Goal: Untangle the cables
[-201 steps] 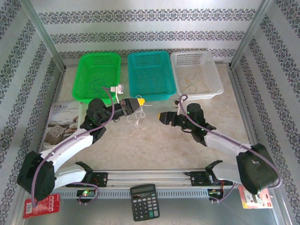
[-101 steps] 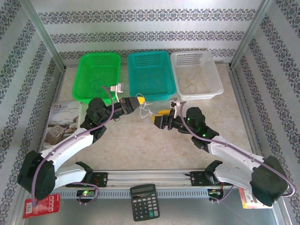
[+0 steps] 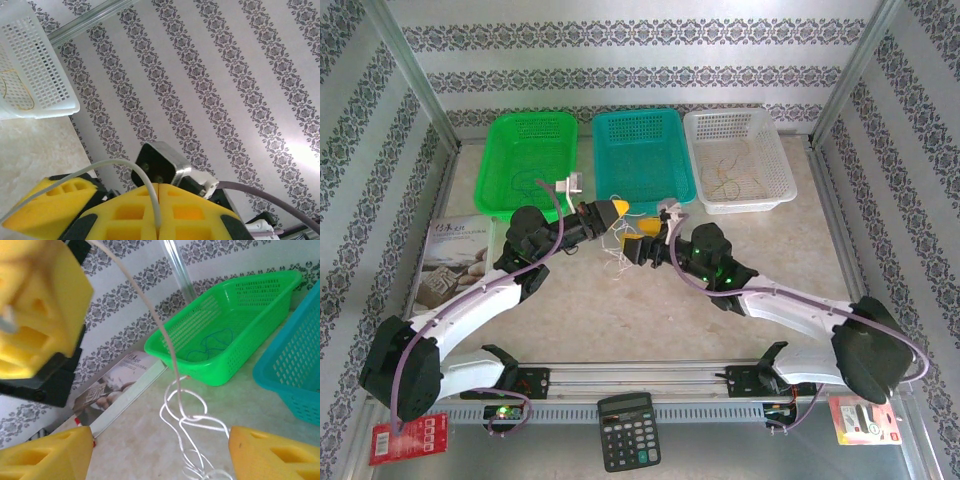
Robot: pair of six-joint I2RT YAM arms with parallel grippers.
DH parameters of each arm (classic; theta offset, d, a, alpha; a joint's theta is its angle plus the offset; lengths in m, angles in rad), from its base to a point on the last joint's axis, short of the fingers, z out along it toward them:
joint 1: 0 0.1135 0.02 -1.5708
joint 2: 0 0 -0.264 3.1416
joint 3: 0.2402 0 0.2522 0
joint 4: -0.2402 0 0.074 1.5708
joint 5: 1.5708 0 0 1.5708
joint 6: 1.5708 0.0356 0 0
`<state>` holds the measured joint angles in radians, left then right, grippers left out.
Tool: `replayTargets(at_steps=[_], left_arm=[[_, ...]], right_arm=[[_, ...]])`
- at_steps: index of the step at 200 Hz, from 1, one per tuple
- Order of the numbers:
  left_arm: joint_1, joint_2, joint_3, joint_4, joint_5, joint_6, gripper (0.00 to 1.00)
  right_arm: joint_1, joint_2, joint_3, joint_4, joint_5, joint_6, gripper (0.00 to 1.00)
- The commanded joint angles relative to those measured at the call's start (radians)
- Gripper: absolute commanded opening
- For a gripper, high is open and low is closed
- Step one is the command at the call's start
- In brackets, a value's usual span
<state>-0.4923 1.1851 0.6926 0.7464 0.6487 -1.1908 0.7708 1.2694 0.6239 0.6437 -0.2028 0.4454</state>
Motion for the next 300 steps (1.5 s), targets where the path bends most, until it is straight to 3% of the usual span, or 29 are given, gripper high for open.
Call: replayTargets(at_steps=[1, 41, 63, 76, 97, 113, 129, 222, 268, 300], left_arm=[[-0.018, -0.012, 0.033, 0.067, -0.019, -0.019, 0.0], [-0.035, -0.005, 0.05, 0.07, -0.027, -0.032, 0.0], [-0.042, 0.007, 0.058, 0.093, -0.029, -0.05, 0.0], [-0.044, 0.013, 0.063, 0.109, -0.03, -0.063, 0.0], [-0.045, 0.019, 0.07, 0.138, -0.04, -0.085, 0.0], [-0.048, 0.019, 0.077, 0.158, -0.047, -0.101, 0.0], [-0.048, 0.016, 0.093, 0.166, -0.052, -0.113, 0.0], [-0.048, -0.017, 0.285, 0.126, -0.102, -0.148, 0.0], [-0.048, -0.022, 0.339, 0.09, -0.108, -0.129, 0.0], [-0.048, -0.018, 0.357, 0.1, -0.115, -0.139, 0.0]], right_arm=[[0.013, 0.043, 0.039, 0.163, 0.092, -0.007, 0.71], [0.013, 0.125, 0.062, 0.248, 0.188, -0.002, 0.7], [0.014, 0.173, 0.086, 0.254, 0.21, -0.001, 0.64], [0.012, 0.201, 0.091, 0.26, 0.218, 0.005, 0.56], [0.01, 0.248, 0.077, 0.281, 0.236, 0.025, 0.34], [0.009, 0.274, 0.049, 0.302, 0.251, 0.045, 0.24], [0.009, 0.295, 0.012, 0.324, 0.266, 0.06, 0.2], [0.016, 0.364, -0.211, 0.48, 0.344, 0.156, 0.17], [0.026, 0.405, -0.274, 0.551, 0.371, 0.196, 0.26], [0.029, 0.423, -0.311, 0.567, 0.382, 0.212, 0.26]])
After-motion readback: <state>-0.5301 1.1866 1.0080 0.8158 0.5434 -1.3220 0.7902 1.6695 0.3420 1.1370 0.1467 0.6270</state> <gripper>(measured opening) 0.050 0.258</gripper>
